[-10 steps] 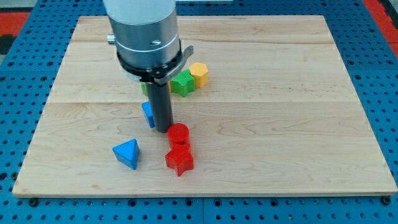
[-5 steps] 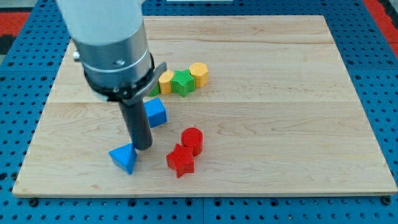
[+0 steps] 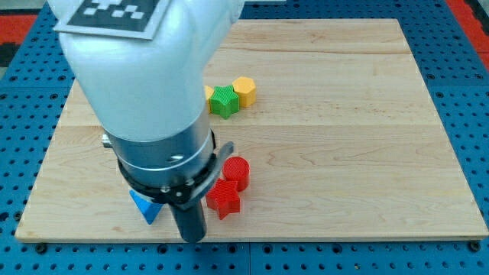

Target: Separate the blue and red blocks from each other in opposite directions

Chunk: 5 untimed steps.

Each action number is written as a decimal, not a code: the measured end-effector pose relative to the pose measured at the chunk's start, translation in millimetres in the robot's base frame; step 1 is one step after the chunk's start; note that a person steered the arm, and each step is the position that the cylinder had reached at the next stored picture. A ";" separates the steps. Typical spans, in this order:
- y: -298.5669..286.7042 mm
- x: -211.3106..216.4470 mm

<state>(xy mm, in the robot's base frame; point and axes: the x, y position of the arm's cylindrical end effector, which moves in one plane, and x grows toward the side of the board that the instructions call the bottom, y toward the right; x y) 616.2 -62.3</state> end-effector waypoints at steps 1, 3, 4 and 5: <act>4.7 -24.4; 15.9 -78.2; 41.2 -101.4; 70.6 -114.3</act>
<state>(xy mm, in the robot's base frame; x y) 501.9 8.3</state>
